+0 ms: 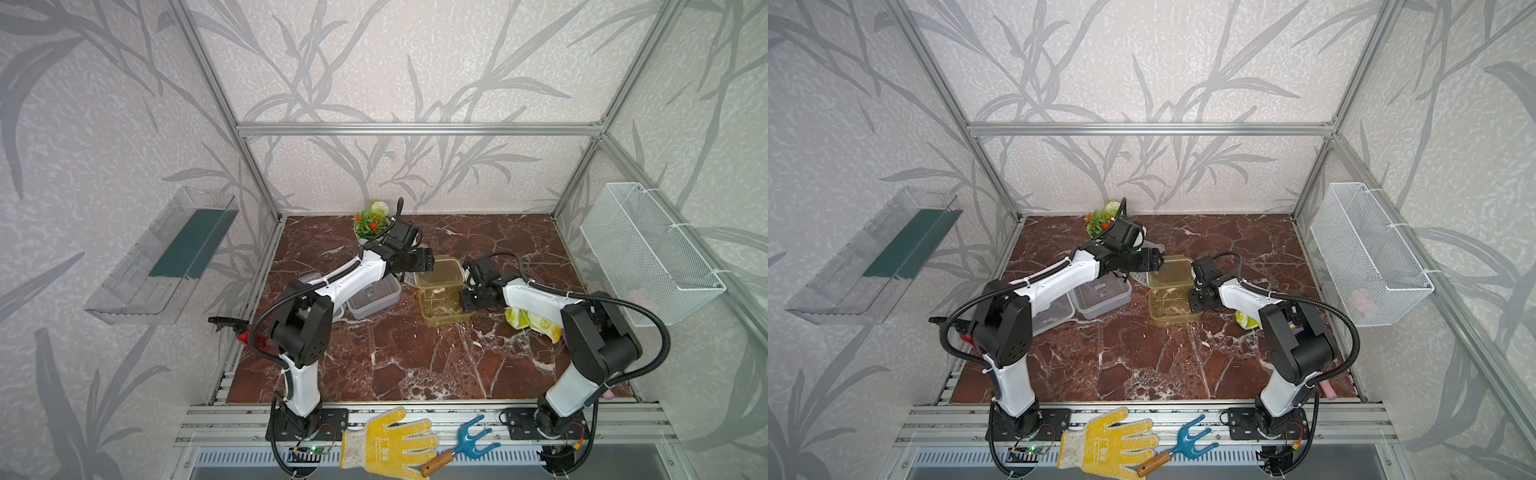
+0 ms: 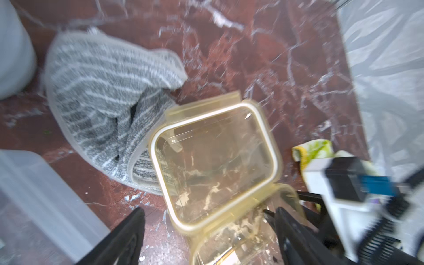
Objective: Wipe the insides of the lunch boxes
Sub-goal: Adjust the lunch box at the center of the board.
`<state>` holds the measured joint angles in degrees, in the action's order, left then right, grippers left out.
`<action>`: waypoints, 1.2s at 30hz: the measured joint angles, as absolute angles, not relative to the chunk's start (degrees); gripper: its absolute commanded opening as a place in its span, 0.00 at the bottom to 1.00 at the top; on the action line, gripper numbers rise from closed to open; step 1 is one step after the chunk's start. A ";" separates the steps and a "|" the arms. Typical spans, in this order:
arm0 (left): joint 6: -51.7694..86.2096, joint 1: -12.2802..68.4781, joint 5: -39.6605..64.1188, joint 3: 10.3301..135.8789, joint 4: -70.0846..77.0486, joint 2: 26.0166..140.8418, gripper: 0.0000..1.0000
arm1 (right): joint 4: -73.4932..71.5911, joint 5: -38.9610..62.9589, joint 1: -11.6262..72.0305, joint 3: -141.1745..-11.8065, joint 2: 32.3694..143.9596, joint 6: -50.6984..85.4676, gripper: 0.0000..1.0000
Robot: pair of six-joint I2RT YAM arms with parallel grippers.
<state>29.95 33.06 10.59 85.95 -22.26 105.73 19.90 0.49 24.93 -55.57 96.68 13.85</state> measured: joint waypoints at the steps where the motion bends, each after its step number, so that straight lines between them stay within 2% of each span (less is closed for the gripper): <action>1: 29.87 33.10 10.39 85.95 -22.22 104.57 0.87 | 20.80 0.49 24.93 -56.03 96.25 13.78 0.67; 7: 29.34 33.34 9.30 85.54 -21.85 102.43 0.87 | 22.79 0.38 24.93 -59.31 93.49 14.11 0.76; 24: 27.97 34.17 5.28 80.51 -22.04 95.96 0.88 | 24.93 -0.64 24.97 -59.40 89.91 13.54 0.86; 31: 26.35 34.46 -0.14 74.13 -21.82 89.03 0.97 | 25.82 -4.78 24.82 -59.42 86.37 11.86 0.93; 36: 24.99 34.46 -5.28 70.89 -21.76 83.53 0.99 | 25.80 -6.15 24.25 -59.86 83.85 10.41 0.94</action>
<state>24.99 34.46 -5.28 70.89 -21.76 83.53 25.80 -6.15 24.25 -59.86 83.85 10.41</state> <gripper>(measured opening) 0.985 0.934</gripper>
